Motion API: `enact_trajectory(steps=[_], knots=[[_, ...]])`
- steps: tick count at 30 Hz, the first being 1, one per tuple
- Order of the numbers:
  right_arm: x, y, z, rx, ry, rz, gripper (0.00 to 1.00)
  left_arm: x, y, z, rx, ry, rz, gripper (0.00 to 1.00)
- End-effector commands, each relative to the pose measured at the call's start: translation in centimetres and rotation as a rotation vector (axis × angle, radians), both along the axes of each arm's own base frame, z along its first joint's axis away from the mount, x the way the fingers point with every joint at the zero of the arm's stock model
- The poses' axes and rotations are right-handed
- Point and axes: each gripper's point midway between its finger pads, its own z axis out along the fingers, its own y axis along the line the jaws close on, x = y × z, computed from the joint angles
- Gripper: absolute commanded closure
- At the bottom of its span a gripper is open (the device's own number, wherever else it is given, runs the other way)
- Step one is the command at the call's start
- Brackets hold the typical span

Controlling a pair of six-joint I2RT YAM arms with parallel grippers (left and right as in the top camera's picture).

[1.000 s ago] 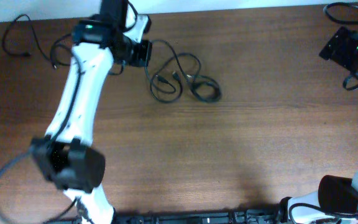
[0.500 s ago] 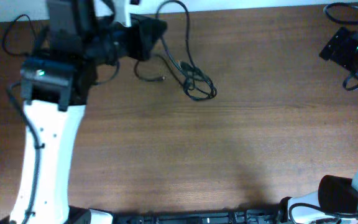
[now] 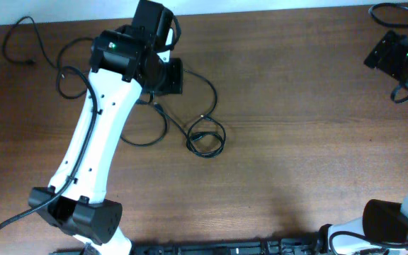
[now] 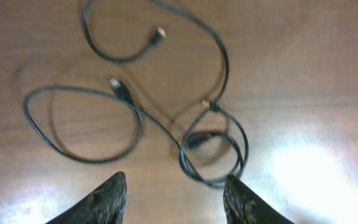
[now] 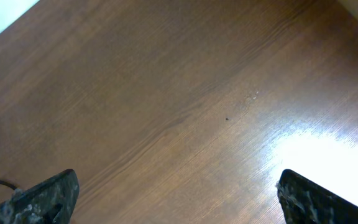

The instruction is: Untangle cables

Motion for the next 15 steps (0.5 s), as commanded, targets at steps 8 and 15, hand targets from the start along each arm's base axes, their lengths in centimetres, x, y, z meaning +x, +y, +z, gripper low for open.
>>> enact_trajectory(steps=[8,15], knots=[[-0.3,-0.2,0.4,-0.01,-0.012,-0.014,0.0,-3.2,-2.6,-10.5,0.065,0.353,-0.235,0.46],[-0.3,-0.2,0.4,-0.01,-0.011,-0.014,0.0,-2.6,-3.7,-20.3,0.131,0.542,-0.281,0.44]])
